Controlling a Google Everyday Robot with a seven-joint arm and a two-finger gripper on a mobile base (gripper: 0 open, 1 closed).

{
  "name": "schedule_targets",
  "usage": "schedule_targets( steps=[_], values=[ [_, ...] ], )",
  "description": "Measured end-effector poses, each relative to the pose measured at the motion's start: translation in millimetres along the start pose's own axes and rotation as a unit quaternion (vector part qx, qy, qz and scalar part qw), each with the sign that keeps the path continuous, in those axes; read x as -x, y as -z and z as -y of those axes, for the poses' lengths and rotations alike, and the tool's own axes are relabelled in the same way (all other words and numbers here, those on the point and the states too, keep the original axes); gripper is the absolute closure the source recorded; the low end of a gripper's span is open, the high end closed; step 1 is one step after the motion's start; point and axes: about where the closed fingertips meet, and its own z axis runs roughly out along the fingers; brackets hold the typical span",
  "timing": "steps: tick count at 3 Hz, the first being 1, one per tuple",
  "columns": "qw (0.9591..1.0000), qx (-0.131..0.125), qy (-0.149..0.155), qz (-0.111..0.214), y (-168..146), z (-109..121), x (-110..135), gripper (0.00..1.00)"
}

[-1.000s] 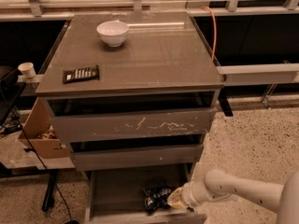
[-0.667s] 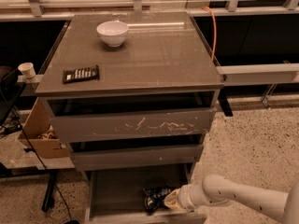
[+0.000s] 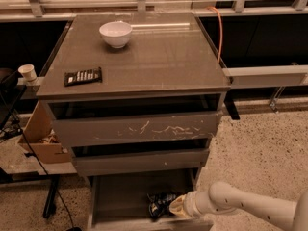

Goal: Pick blue chip bag from bottom drawer and place on counter

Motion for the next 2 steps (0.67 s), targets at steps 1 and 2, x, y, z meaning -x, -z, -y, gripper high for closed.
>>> schedule_targets(
  steps=[1, 2],
  values=[
    [0.9989, -0.026, 0.039, -0.001, -12.6, 10.1, -0.9, 1.0],
    [0.9975, -0.037, 0.06, -0.004, -21.6, 19.5, -0.3, 1.0]
  ],
)
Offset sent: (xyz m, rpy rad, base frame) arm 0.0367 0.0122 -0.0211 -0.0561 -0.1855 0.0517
